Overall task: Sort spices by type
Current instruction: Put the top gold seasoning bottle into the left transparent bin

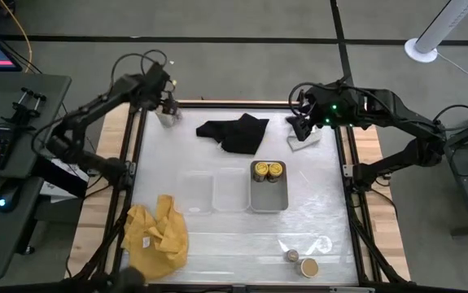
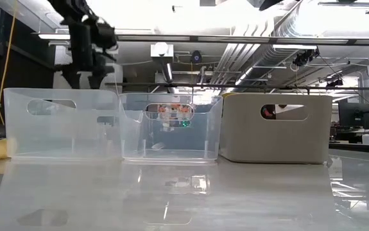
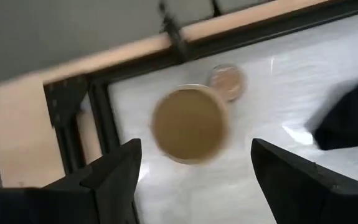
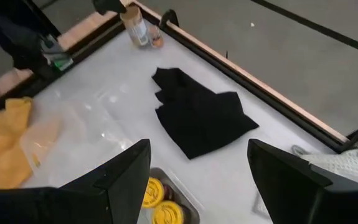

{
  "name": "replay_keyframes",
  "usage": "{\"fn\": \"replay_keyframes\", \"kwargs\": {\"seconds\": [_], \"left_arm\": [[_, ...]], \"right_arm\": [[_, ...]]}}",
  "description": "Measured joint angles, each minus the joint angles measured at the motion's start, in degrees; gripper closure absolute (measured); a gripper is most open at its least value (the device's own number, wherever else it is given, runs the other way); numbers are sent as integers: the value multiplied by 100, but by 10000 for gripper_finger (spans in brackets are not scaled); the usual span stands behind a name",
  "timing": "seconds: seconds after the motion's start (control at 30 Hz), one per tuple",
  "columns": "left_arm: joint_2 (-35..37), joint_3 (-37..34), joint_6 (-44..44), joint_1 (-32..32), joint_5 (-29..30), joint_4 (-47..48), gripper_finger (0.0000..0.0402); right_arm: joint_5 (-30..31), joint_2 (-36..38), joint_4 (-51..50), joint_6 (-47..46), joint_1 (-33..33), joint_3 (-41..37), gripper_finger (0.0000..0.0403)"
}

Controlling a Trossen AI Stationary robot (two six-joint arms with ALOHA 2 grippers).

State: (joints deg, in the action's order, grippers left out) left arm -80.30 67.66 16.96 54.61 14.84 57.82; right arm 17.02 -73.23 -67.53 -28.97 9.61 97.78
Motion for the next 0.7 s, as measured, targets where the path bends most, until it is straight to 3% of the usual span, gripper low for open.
{"fn": "replay_keyframes", "kwargs": {"seconds": [0.23, 0.7], "left_arm": [[-666, 293, -234, 658, -1018, 71, 113], [-1202, 327, -370, 739, -1025, 59, 113]], "right_arm": [[-7, 0, 42, -321, 0, 0, 139], [44, 0, 11, -355, 0, 0, 139]]}}
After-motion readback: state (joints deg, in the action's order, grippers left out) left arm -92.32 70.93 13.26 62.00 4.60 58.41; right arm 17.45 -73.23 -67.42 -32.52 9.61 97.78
